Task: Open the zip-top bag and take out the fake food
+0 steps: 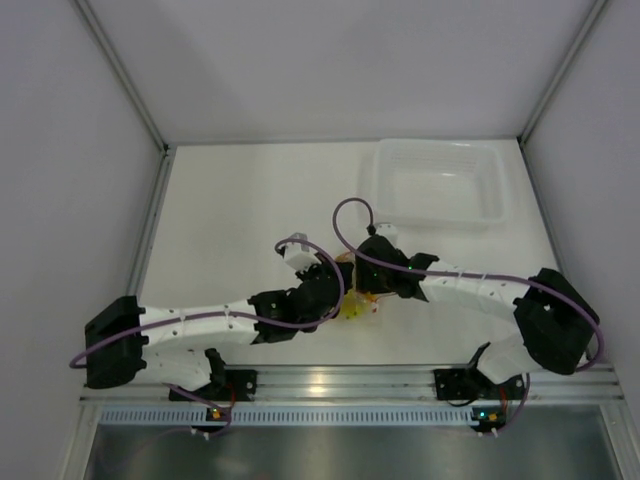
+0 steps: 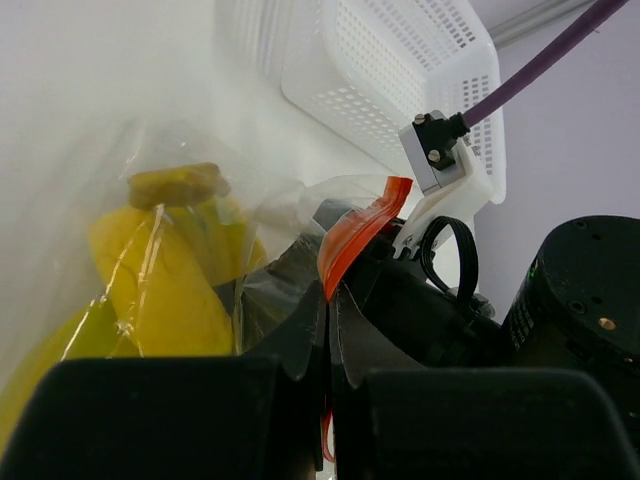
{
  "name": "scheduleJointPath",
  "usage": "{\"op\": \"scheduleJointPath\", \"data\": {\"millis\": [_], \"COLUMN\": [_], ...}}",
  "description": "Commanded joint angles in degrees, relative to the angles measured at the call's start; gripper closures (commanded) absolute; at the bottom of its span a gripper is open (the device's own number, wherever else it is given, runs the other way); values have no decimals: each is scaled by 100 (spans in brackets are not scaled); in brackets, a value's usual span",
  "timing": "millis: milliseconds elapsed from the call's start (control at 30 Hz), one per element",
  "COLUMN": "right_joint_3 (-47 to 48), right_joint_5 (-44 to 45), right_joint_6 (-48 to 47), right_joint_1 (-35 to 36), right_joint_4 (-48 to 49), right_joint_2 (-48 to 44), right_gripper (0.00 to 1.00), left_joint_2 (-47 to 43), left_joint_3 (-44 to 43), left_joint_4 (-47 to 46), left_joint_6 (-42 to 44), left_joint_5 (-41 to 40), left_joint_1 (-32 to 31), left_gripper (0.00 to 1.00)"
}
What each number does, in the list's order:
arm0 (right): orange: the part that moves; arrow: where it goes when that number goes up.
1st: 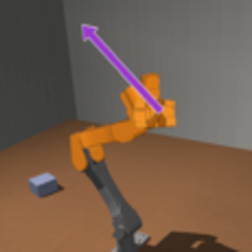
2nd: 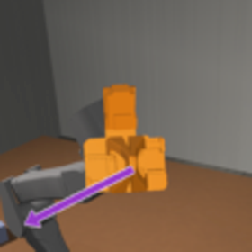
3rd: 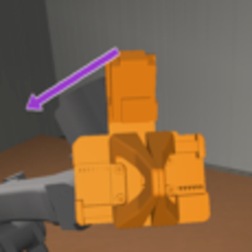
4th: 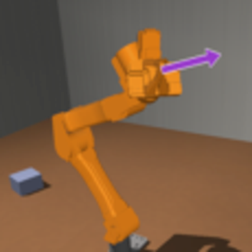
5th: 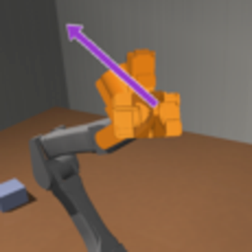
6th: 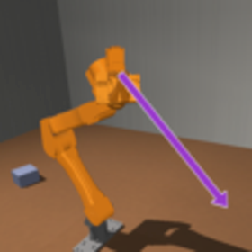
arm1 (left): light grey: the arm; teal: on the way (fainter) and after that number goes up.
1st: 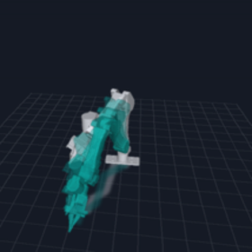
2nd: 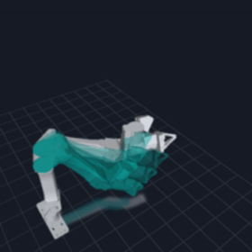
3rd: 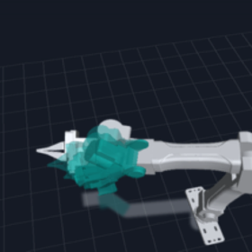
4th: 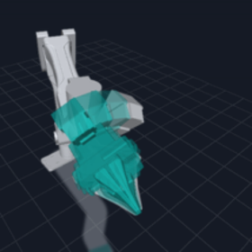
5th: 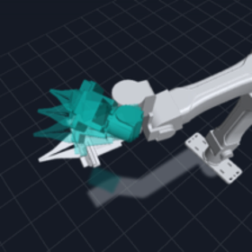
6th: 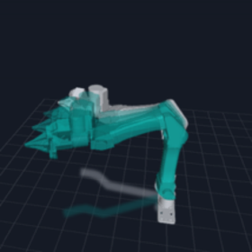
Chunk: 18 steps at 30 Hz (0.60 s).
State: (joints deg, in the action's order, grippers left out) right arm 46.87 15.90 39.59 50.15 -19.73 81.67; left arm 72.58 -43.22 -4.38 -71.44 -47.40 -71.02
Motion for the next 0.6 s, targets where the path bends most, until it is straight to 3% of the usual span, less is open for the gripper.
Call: {"op": "scheduleJointPath", "data": {"millis": [0,300,433,467,567], "right_joint_3": [-20,-11,-99,-91,-64], "right_joint_5": [-61,-202,-9,18,36], "right_joint_6": [4,83,92,49,-39], "right_joint_1": [82,74,83,83,83], "right_joint_4": [443,742,812,795,769], "right_joint_2": [323,1053,878,851,675], "right_gripper": [43,42,58,73,89], "left_joint_2": [-217,-393,-516,-508,-534], "left_joint_3": [147,305,384,402,429], "left_joint_4": [-186,-186,-177,-186,-186], "left_joint_6": [-98,-19,-28,-28,-28], "left_joint_5": [-200,-252,-305,-323,-340], "left_joint_1": [-8,-8,-8,-8,-8], "left_gripper": [100,100,100,100,100]}}
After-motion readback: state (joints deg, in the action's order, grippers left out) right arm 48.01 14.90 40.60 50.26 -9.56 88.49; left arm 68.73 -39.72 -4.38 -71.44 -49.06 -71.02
